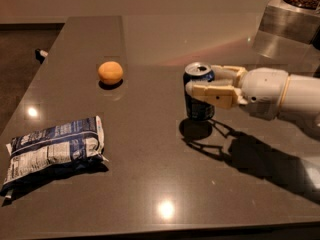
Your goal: Place pepsi can upright
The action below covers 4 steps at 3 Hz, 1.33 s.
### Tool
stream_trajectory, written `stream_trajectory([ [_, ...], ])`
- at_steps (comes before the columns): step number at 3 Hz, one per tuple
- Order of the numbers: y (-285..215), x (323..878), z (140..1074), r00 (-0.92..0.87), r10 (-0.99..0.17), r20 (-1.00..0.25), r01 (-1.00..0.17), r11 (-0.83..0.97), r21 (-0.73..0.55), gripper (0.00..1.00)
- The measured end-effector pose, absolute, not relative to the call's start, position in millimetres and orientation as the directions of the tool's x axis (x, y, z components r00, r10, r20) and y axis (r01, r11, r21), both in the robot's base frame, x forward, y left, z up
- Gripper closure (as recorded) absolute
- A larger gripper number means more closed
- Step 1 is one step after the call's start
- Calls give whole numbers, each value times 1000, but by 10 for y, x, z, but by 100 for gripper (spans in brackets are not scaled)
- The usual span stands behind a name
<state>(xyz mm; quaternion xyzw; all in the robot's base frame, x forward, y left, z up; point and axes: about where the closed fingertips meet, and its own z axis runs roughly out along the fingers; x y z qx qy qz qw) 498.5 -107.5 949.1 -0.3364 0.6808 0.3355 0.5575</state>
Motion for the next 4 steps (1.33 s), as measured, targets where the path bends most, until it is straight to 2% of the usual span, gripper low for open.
stream_trajectory([
  [1,-1101,4988,9368,-126,-18,-992,-818,567,94,100],
  [4,-1167,5013,9178,-37,22,-999,-792,609,43,32],
])
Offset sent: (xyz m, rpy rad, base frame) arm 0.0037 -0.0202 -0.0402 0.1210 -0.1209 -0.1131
